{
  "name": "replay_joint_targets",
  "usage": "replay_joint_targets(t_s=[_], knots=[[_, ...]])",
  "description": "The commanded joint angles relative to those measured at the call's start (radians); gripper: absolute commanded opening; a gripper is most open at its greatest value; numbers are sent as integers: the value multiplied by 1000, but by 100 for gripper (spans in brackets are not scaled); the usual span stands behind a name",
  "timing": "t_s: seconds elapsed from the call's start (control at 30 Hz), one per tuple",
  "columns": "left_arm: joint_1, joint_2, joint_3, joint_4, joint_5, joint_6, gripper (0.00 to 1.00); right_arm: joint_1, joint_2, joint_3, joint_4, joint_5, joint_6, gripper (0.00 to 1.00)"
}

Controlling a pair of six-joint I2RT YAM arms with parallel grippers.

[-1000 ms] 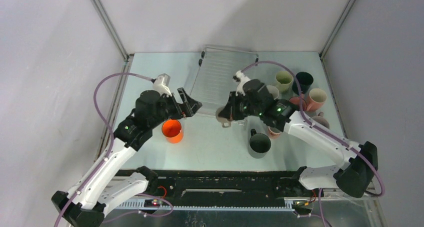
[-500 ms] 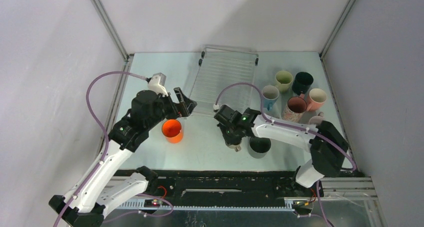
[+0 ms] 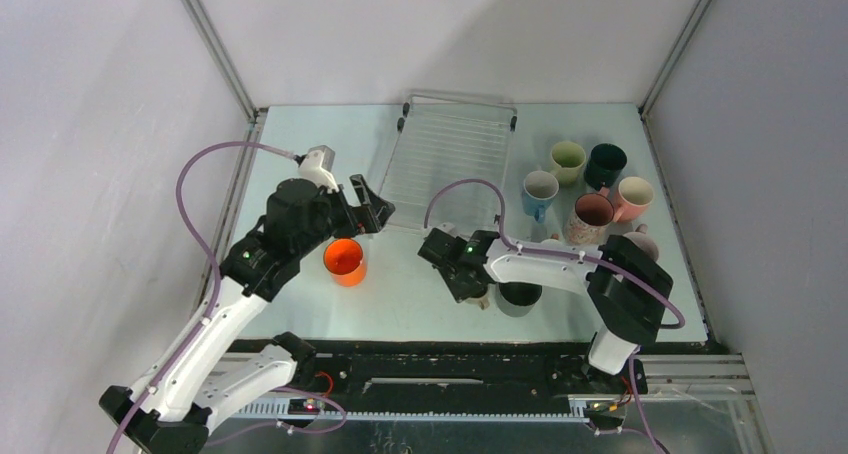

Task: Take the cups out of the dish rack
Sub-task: Place the cup at the center of the board.

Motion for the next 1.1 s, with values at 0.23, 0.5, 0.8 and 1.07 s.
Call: replay_joint_targets(t_s=[0.23,0.5,0.8,1.07], knots=[[-5,13,63,24,-13,24,100,34,-17,4,13,18,4,36],[-5,13,84,22,1,33,100,31,-138,49,-52,5,5,62],[-4,-7,103,43,70,56,100,-73,-350,85,-42,-67,2,86],[-9,-5,111,83,124,83,100,-198,-572,86,84,-89,5,100]])
